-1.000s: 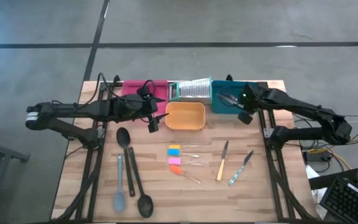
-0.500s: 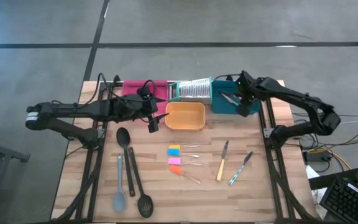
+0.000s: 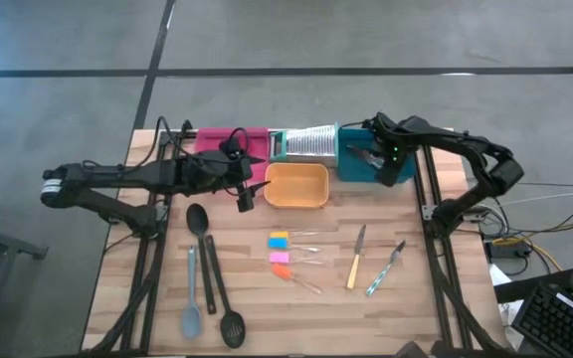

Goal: Pick & Place Kitchen Items
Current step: Put the gold knife into the blue bin, then put the blue spatula into the yellow bin

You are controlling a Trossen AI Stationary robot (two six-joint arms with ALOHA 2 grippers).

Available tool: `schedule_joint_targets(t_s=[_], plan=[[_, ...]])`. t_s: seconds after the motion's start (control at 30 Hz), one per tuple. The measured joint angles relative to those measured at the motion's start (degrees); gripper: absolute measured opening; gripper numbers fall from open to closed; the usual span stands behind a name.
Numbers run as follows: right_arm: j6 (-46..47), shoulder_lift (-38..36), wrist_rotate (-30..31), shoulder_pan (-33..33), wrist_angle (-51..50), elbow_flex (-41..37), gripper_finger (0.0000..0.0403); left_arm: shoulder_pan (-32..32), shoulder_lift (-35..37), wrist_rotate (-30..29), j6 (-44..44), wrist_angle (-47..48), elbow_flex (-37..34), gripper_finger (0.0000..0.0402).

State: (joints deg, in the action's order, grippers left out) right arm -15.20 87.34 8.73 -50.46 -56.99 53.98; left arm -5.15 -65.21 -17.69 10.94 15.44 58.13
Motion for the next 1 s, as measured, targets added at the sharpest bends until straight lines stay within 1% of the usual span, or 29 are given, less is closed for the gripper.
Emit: schedule_joint_targets(t_s=[0.1, 0.13, 0.2, 0.33, 0.4, 0.53, 0.7, 0.87, 1.0], plan=[[-0.42, 2.78, -0.03, -0.67, 0.06, 0.00, 0.0045, 0.00, 0.00, 0.00, 0.00, -0.01, 0.00, 0.0275], [-0.57, 3.67, -0.05, -0.87, 0.11, -0.01, 0.0039, 0.00, 0.00, 0.00, 0.00, 0.00, 0.00, 0.0275], [-0.70, 5.35, -0.02, -1.31, 0.17, -0.04, 0.0013, 0.00, 0.00, 0.00, 0.00, 0.00, 0.00, 0.0275], [-0.64, 7.94, -0.02, -2.15, 0.40, -0.04, 0.0010, 0.00, 0.00, 0.00, 0.00, 0.00, 0.00, 0.0275], [-0.64, 8.65, 0.06, -2.28, 0.40, -0.06, 0.0019, 0.00, 0.00, 0.00, 0.00, 0.00, 0.00, 0.0275], [-0.17, 8.78, 0.21, -2.36, 0.43, -0.07, 0.0052, 0.00, 0.00, 0.00, 0.00, 0.00, 0.00, 0.0275], [-0.05, 6.60, 0.17, -2.36, 0.89, -0.09, 0.0089, 0.00, 0.00, 0.00, 0.00, -0.02, 0.00, 0.0275], [0.23, 1.75, 0.00, -2.36, 0.99, -0.09, 0.0122, 0.00, 0.00, 0.00, -0.02, 0.00, 0.00, 0.0275], [2.66, -4.04, 0.01, -2.31, 1.24, 0.13, 0.0143, 0.00, 0.00, 0.00, -0.01, 0.00, 0.00, 0.0275]])
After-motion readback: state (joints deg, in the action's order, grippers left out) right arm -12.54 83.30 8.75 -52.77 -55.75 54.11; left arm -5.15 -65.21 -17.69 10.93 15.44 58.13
